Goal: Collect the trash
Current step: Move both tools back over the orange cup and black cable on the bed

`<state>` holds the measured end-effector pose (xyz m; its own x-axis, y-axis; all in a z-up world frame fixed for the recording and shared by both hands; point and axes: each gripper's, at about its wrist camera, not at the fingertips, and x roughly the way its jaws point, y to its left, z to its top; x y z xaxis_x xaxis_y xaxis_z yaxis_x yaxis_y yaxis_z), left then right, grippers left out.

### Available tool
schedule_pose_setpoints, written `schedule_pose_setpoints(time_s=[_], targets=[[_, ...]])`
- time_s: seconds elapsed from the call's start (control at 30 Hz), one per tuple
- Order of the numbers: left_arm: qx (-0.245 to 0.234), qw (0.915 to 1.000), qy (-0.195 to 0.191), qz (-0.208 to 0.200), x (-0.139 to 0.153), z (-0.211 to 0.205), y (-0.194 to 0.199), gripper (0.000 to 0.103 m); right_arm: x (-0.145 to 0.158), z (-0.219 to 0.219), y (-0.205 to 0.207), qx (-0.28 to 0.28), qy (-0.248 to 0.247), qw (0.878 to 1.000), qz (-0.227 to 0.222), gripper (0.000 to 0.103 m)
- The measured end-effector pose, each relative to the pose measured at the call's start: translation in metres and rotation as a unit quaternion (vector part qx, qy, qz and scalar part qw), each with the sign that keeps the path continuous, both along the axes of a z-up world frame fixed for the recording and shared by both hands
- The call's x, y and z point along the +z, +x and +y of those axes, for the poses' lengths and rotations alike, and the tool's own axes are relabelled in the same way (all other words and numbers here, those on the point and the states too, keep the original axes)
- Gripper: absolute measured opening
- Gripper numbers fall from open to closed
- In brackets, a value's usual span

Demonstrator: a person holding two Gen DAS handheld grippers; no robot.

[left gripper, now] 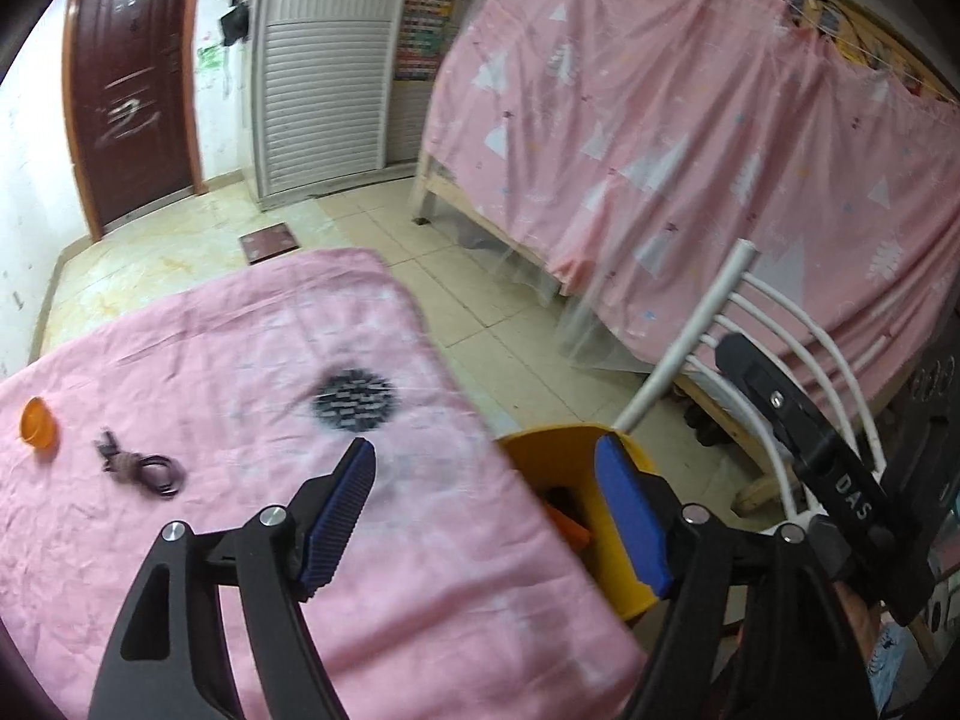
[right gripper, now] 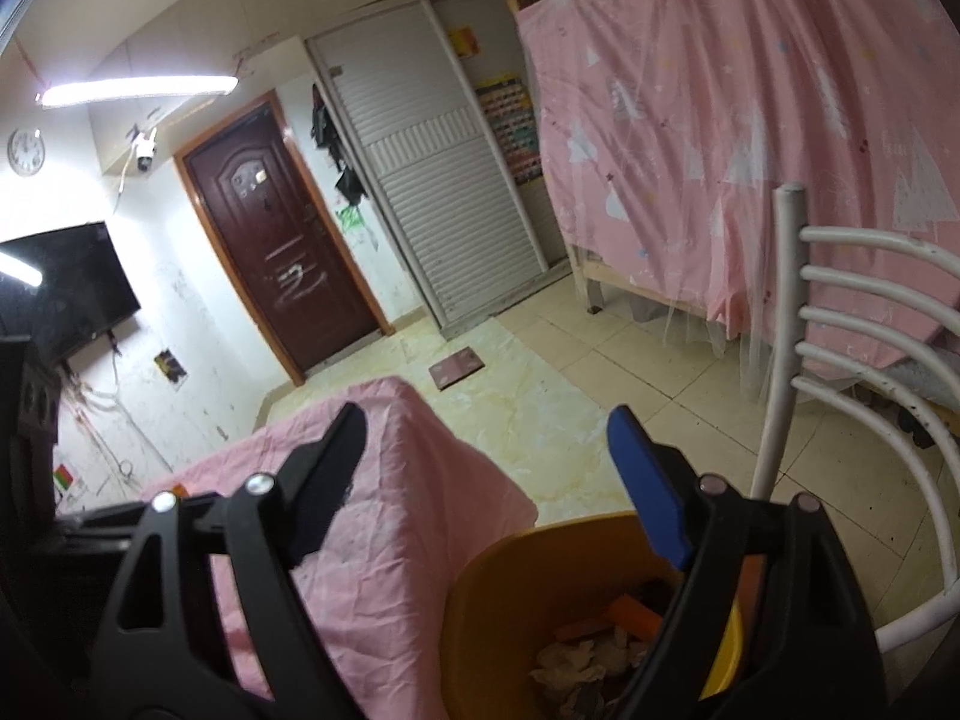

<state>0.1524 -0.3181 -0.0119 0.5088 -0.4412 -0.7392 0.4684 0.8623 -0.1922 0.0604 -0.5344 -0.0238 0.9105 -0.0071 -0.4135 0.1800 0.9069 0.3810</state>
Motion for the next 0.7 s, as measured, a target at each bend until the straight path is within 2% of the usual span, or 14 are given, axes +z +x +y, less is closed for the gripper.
schedule_pose_setpoints(time_s=[0.33,0.7], targets=[[0.052,0.9986,-0.003,0.007,-0.007,0.061,0.024,0.069,-0.013,0.054,0.028,0.061,-0.027,0.997,0.033,0.079],[0.119,0.9926,0.023,-0.013,-0.006,0.142,0.048,0.071,-0.016,0.100,0.050,0.126,-0.031,0.990,0.047,0.079]])
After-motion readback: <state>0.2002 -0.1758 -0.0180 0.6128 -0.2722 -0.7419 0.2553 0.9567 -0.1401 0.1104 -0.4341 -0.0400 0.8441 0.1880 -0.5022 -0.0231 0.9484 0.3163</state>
